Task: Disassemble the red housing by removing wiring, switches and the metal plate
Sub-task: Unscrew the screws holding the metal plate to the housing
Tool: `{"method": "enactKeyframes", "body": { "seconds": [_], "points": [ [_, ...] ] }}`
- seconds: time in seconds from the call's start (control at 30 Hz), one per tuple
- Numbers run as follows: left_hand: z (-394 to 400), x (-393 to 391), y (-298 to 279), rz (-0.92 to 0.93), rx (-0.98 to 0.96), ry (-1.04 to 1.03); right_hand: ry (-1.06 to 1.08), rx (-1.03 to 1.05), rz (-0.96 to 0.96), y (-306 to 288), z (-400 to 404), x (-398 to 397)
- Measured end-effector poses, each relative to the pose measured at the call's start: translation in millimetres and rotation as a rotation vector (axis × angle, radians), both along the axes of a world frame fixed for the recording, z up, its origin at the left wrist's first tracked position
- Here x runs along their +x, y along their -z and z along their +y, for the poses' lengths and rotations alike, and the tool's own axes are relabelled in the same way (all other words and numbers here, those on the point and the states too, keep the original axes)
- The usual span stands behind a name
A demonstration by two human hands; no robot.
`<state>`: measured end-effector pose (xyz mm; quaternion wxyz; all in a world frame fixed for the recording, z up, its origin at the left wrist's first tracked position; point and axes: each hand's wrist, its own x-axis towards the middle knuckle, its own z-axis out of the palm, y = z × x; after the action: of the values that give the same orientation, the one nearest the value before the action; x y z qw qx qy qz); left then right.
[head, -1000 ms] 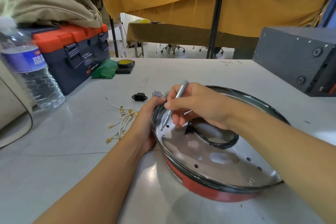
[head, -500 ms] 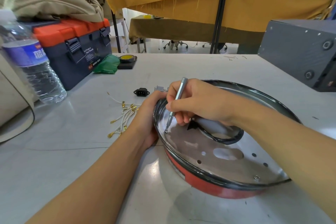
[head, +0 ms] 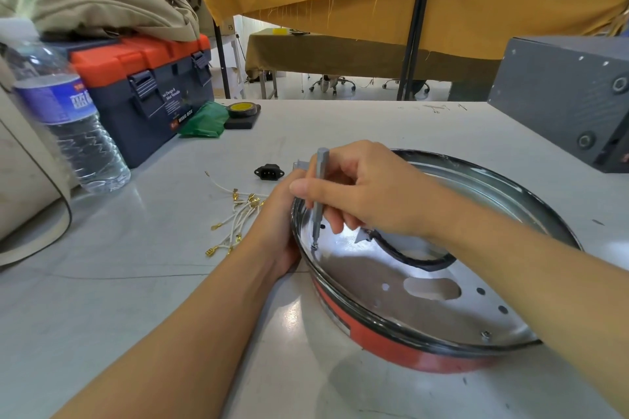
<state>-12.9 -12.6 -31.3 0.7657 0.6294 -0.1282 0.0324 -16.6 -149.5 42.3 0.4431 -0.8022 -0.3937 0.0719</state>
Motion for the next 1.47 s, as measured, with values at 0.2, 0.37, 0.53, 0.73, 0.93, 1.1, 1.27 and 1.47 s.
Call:
{"method": "enactKeyframes", "body": {
  "seconds": [0.2,0.37,0.53,0.73,0.93,1.1,1.27,1.47],
  "points": [
    [-6.5,-3.0,1.0,0.054,-0.093,-0.088,0.084,-0.1,-0.278,-1.3,5.7,-2.2],
    [-2.8,-3.0,-2.4,0.126,-0.139,-0.106,0.049,-0.195,-0.161,-3.3,4.6,-1.9],
    [-4.4,-4.4,-2.1,0.102,-0.109,-0.052,-0.027,-0.192,-0.046,-5.6,3.6,-2.6],
    [-2.6,-1.8,-1.7,0.117,-0.097,-0.039,-0.088,-0.193,0.02,-6.8,-1.4,1.1],
    [-1.9,1.7,-2.1,0.146,-0.129,-0.005,-0.161,-0.222,0.066,-11.6,-7.1,2.0],
    [1.1,7.2,1.7,0.195,-0.09,-0.039,-0.197,-0.22,0.158,-11.8,-12.7,3.8],
    [1.3,2.6,0.6,0.108,-0.068,0.077,-0.108,-0.17,0.185,-8.6,-3.6,2.6],
    [-3.5,-3.8,-4.6,0.117,-0.112,0.042,0.083,-0.222,0.0,-14.8,6.8,2.9]
  ]
}}
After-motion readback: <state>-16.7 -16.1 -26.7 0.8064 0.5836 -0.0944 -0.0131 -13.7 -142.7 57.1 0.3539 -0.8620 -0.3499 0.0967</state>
